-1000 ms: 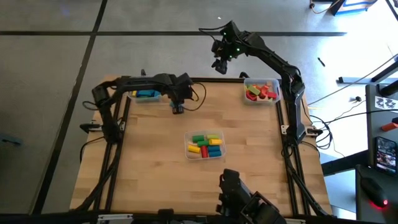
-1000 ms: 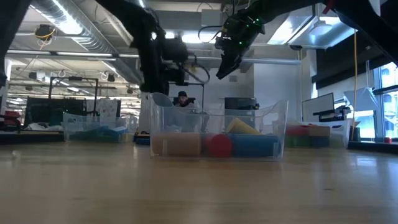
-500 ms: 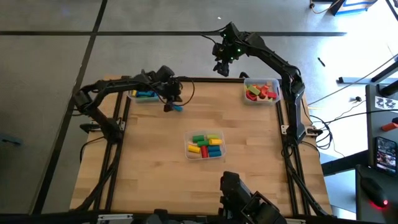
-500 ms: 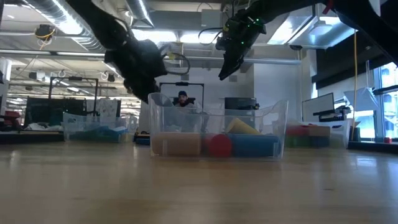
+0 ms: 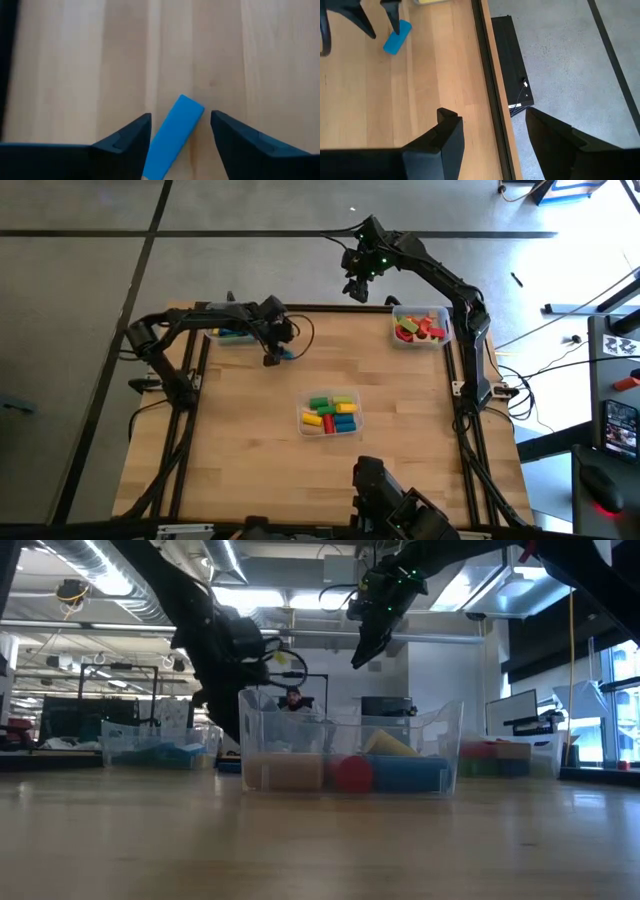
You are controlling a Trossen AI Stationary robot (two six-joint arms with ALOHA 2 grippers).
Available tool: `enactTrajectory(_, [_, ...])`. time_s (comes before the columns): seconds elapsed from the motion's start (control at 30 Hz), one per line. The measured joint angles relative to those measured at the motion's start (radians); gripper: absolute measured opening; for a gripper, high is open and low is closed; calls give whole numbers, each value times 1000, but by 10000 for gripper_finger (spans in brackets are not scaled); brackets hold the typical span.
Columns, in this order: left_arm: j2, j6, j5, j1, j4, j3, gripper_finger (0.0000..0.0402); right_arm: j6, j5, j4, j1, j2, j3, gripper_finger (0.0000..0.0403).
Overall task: Sort blocks by size
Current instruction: Put the blue rectangular block into the top left transparent bin
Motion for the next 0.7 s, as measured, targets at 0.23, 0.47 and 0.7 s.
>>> enactTrajectory(0.23, [70, 94, -54, -2, 4, 0, 207, -4, 0, -1, 1, 0, 0, 205])
enactTrajectory(0.47, [107, 160, -74, -1, 7, 0, 196, -18, 0, -2, 1, 0, 0, 205])
enactTrajectory(0.7, [114, 43, -78, 0, 8, 0, 176, -27, -24, -10, 1, 0, 0, 205])
